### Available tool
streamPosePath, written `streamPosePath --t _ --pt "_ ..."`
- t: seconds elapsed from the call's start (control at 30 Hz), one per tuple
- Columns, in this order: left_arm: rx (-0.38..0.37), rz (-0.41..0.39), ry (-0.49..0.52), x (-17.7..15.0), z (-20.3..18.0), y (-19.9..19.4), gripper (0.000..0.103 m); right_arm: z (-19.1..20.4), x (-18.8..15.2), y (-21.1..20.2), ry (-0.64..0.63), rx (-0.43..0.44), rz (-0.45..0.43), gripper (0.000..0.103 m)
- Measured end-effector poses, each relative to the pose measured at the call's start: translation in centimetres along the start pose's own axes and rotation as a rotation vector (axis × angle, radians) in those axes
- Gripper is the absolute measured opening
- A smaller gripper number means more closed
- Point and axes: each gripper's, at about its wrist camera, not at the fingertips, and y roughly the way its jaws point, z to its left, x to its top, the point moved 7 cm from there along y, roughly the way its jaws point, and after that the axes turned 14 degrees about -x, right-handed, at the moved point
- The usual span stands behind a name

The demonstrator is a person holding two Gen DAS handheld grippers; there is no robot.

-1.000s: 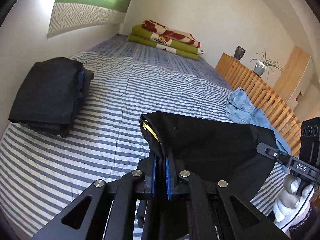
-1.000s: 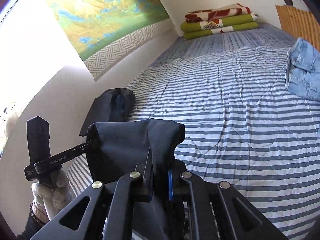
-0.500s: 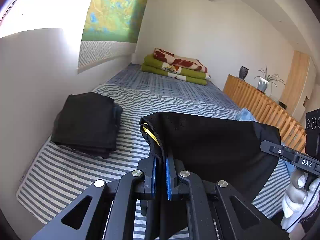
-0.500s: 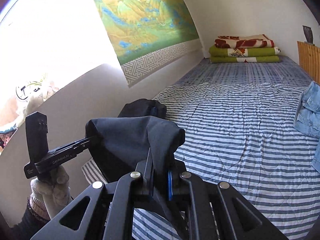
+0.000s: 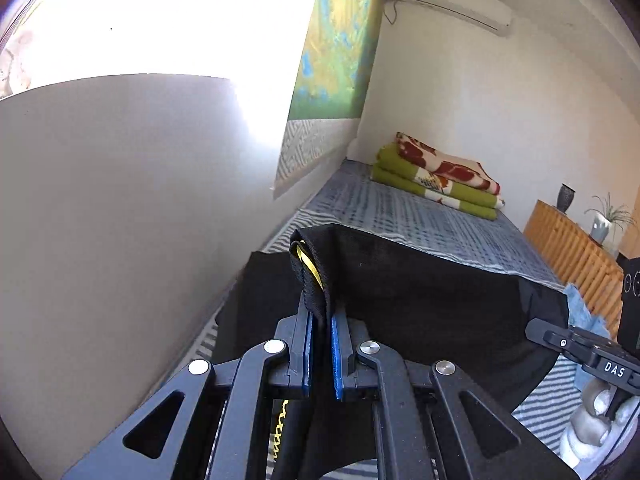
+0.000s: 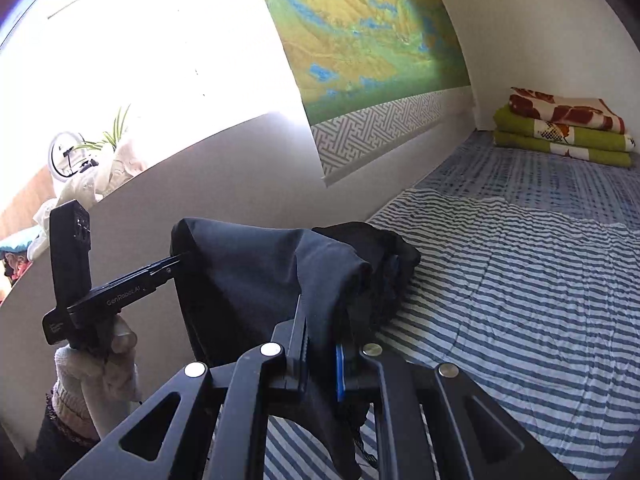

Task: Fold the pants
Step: 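Carry the folded pants with both tools to the clothes stack by the wall, then lower the pants onto the dark clothes stack and open both tools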

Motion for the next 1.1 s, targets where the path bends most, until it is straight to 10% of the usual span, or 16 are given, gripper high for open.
streamPosePath --t 0.37,0.63,0.83,1.1 --pt "0.088 0.095 -0.064 4.6 13.5 17.3 0.007 -2.4 5.9 20.3 0.138 0.031 0.105 0.009" --pt "0.148 0.257 -0.086 1.7 19.7 27.3 0.009 -5.2 5.9 31.0 0.175 -0.061 0.185 0.008" --pt "0.173 0.217 -0.145 1.8 21.9 24.3 0.041 -7.6 5.2 33.3 0.218 -0.111 0.298 0.03" --pt "0.069 0.257 -0.11 -1.9 17.3 19.3 0.042 -7.3 4.5 26.8 0.166 -0.098 0.207 0.034"
